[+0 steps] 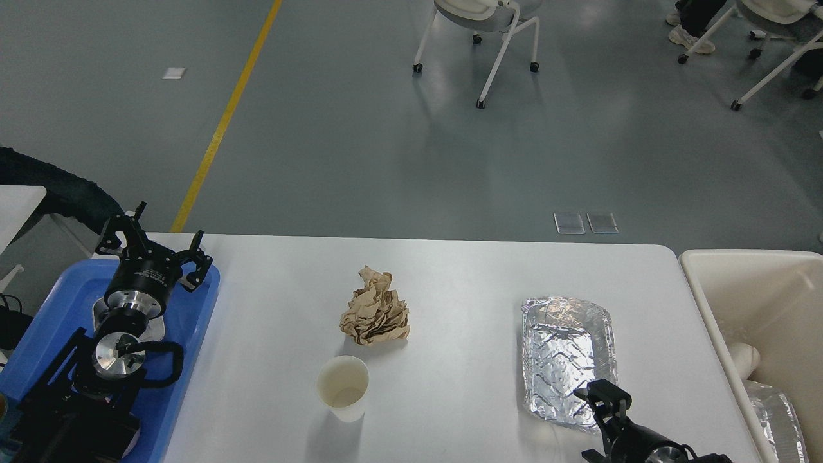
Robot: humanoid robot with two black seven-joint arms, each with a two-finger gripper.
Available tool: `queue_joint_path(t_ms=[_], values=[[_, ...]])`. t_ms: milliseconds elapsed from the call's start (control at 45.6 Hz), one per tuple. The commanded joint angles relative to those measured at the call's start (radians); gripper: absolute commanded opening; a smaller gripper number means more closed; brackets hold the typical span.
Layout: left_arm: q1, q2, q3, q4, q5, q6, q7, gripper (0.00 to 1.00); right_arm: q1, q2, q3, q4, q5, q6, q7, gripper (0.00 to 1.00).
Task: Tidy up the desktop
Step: 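Lower the right gripper to the near edge of the foil tray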
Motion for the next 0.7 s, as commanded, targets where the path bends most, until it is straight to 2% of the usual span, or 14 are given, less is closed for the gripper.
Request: queue_joint_path(t_ms=[0,307,373,439,548,614,658,680], values=[[0.001,-0.001,0.0,0.0,0.0,-0.002,0.0,0.97,0.002,0.024,-0.001,-0.026,0.0,-0.002,0.0,1.0],[-0.002,0.004,0.034,0.0,0.0,0.0,-0.001,0.97,0.0,0.078,-0.006,-0.083,0.001,-0.003,0.0,0.96],[-0.002,0.004,0.034,0.0,0.0,0.006,-0.001,0.97,0.001,0.078,-0.006,-0.084,0.001,-0.005,0.003,0.77],[-0.004,0.004,0.035,0.0,0.0,0.009,-0.001,0.97,0.003,0.078,-0.006,-0.096,0.001,-0.006,0.003,0.65],[-0.004,0.004,0.035,0.0,0.0,0.009,-0.001,0.97,0.003,0.078,-0.004,-0.107,0.003,-0.008,0.003,0.36],[-0.002,0.004,0.035,0.0,0.0,0.009,-0.001,0.97,0.003,0.078,-0.004,-0.107,0.001,-0.006,0.004,0.29],[-0.002,0.004,0.035,0.0,0.0,0.011,-0.001,0.97,0.003,0.078,-0.004,-0.109,0.003,-0.006,0.004,0.2],[-0.002,0.006,0.034,-0.001,0.0,0.009,-0.001,0.97,0.003,0.078,-0.004,-0.109,0.003,-0.006,0.004,0.19]])
